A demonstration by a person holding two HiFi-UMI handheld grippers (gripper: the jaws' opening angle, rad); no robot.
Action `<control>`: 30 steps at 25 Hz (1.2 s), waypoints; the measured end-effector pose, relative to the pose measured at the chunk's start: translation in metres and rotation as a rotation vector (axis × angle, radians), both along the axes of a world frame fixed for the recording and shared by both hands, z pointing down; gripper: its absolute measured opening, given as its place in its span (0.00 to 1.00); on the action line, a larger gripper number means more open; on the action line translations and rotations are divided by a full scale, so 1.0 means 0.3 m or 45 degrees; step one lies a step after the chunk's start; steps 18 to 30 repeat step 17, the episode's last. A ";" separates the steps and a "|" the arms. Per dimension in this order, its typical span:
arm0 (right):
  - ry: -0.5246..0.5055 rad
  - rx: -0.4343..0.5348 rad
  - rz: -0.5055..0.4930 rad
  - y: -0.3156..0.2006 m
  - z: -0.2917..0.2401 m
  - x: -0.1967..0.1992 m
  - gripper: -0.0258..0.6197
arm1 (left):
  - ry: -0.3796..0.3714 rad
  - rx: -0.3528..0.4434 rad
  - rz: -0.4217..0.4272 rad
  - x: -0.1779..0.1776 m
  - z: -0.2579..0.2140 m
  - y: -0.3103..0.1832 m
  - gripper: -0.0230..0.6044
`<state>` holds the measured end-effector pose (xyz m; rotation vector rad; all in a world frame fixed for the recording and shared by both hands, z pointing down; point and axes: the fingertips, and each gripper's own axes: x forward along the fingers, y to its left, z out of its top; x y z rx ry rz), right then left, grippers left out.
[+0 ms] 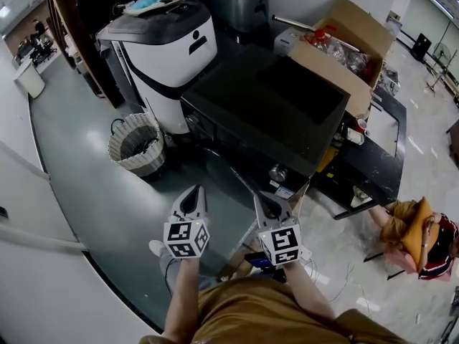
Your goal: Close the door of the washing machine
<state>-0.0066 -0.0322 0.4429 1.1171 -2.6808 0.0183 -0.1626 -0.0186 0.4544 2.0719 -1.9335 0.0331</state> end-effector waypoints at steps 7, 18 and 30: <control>0.013 -0.002 -0.009 0.014 -0.003 -0.001 0.06 | 0.032 -0.007 -0.017 -0.013 0.006 0.025 0.08; 0.029 0.004 -0.024 0.021 0.002 0.003 0.06 | 0.073 -0.005 -0.019 -0.003 0.018 0.029 0.08; 0.029 0.004 -0.024 0.021 0.002 0.003 0.06 | 0.073 -0.005 -0.019 -0.003 0.018 0.029 0.08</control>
